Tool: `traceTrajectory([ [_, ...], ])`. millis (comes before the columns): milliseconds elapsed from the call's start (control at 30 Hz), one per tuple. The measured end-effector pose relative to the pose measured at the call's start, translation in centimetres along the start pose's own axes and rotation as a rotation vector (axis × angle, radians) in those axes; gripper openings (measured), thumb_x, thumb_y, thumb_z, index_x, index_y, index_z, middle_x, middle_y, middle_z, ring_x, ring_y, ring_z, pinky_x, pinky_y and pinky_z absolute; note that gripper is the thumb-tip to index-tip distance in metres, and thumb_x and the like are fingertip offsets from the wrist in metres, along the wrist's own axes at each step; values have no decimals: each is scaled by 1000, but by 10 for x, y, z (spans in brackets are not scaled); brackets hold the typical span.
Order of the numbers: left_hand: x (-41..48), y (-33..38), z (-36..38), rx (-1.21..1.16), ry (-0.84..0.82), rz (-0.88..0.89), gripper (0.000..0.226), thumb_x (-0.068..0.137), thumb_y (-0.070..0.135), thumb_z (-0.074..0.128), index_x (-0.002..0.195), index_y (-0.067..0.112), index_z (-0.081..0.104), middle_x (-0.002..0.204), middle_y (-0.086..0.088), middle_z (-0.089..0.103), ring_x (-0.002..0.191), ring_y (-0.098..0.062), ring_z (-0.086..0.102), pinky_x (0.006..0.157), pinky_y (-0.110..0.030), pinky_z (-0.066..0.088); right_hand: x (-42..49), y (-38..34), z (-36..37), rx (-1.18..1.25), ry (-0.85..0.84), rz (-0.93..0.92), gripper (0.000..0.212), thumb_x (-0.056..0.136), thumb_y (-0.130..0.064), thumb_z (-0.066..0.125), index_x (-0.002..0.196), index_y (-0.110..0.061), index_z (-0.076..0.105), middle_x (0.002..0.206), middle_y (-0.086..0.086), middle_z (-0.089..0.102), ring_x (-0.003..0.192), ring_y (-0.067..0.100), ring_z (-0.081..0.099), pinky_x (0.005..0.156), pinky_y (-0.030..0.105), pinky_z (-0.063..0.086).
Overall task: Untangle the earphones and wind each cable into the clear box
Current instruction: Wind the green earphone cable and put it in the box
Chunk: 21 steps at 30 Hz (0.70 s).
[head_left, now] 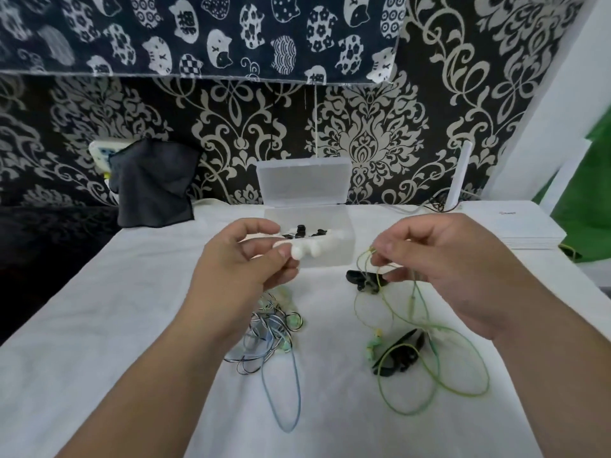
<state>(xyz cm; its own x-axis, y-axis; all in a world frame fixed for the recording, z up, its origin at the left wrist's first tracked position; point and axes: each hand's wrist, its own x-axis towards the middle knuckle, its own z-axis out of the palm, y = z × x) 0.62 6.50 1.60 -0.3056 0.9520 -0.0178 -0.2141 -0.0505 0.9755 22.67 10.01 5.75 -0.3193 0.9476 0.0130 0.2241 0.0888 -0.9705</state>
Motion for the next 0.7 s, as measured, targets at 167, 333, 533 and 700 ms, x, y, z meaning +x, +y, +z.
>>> traceTrajectory([
  [167, -5, 0, 3, -1, -179, -25, 13, 75, 8, 70, 87, 10, 68, 78, -13, 70, 67, -19, 66, 64, -26, 58, 1, -3, 14, -149, -78, -105, 8, 82, -22, 76, 76, -17, 79, 111, -19, 70, 81, 15, 68, 78, 30, 54],
  [333, -8, 0, 5, 61, -206, -47, 14, 88, -5, 63, 91, 9, 67, 86, -17, 72, 71, -20, 68, 66, -26, 58, 1, 4, 18, -60, -85, -98, 12, 86, -7, 73, 76, -11, 78, 95, 1, 77, 78, 30, 73, 81, 49, 60],
  [533, -16, -1, 19, 391, 16, 116, 10, 96, 24, 59, 105, 27, 63, 95, 2, 64, 71, -18, 72, 76, -41, 61, 1, 9, 21, -95, 37, -103, 15, 86, -8, 73, 77, -19, 80, 85, -3, 78, 76, 17, 73, 78, 37, 61],
  [700, -27, -5, 31, 644, 89, 235, 17, 86, 47, 59, 103, 43, 59, 104, 12, 54, 70, 0, 63, 61, -25, 48, 4, 13, 20, -58, 154, -48, 18, 88, -14, 72, 76, -24, 80, 79, -2, 77, 78, 23, 74, 85, 51, 58],
])
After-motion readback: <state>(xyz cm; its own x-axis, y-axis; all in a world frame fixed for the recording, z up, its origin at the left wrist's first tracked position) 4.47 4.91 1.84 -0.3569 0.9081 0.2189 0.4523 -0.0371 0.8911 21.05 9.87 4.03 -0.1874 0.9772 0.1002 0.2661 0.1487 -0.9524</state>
